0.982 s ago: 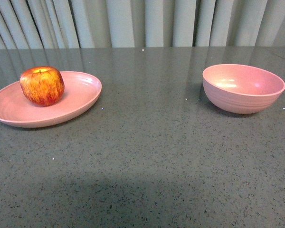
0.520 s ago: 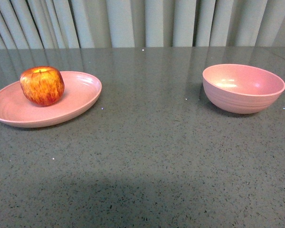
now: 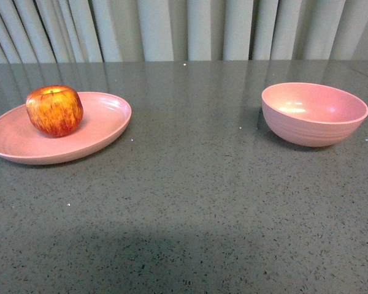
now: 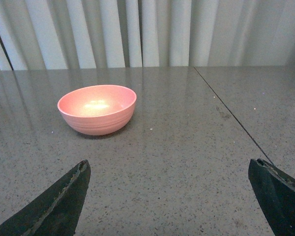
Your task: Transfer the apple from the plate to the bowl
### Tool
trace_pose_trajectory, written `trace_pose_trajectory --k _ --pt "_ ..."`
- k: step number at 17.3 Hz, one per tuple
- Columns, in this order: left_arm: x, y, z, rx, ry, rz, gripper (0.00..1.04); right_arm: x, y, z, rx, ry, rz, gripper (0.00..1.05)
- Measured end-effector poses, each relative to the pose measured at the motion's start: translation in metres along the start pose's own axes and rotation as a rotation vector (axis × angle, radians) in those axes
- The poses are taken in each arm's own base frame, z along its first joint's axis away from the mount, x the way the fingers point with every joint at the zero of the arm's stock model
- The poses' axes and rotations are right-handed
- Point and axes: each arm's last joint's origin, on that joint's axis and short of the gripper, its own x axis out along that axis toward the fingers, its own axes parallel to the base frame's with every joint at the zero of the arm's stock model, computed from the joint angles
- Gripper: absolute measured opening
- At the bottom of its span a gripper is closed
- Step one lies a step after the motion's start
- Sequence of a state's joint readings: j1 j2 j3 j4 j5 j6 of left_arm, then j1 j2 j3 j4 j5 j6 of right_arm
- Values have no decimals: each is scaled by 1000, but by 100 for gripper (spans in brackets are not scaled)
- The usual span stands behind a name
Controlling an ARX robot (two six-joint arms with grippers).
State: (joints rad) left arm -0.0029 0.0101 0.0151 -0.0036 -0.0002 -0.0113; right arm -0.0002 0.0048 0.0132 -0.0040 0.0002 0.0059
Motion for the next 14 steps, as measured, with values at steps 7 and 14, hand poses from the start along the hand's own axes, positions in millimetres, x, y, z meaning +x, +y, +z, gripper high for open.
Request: trace_pose_trajectory --k 7,14 --pt "0 0 0 0 0 0 98 24 15 67 165 -25 115 98" --pt "0 0 0 0 0 0 98 56 19 92 125 -12 108 98"
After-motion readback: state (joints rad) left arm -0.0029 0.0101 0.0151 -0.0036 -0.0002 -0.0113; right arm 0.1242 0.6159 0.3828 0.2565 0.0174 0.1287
